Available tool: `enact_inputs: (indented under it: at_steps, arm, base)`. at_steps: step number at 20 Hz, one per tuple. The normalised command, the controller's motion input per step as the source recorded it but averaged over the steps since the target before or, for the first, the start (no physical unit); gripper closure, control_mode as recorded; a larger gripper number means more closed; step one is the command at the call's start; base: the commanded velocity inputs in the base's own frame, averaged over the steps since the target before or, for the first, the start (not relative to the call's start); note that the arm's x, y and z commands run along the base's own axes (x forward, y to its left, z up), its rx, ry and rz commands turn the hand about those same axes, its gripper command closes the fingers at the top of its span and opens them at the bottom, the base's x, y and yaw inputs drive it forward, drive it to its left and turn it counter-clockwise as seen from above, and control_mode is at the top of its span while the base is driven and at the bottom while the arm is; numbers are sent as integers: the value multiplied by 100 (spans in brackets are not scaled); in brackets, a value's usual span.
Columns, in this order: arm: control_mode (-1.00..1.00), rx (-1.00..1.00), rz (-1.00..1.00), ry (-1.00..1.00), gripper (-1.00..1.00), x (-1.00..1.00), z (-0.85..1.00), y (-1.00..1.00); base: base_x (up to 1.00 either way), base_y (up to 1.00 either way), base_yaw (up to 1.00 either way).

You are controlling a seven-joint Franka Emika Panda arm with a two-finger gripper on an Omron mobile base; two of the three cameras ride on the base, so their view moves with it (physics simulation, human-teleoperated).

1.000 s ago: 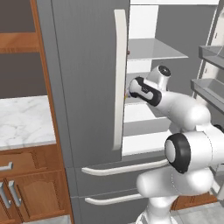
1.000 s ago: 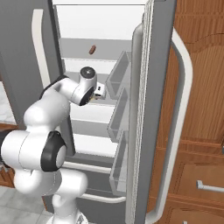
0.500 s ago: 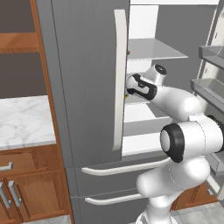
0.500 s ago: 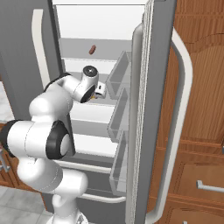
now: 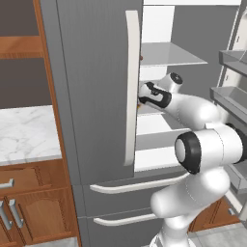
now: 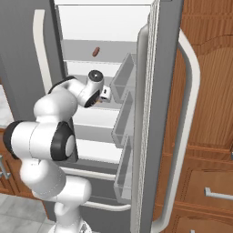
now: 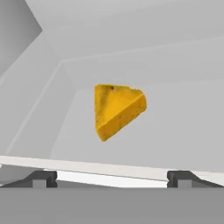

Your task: Retrieve the sausage and cheese from the fridge and place them on the cutting board on the counter.

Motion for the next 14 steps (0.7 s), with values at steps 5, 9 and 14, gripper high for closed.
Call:
enact_inputs:
  at_steps: [5,9,14]
  arm:
    - [-100,1,5,5,-100,23,-9,0]
    - [-100,4,4,6,-100,23,0,0]
    - [-100,3,4,2,-100,18,0,1]
  base:
    - [0,0,0]
    - [0,0,0]
    - [0,0,0]
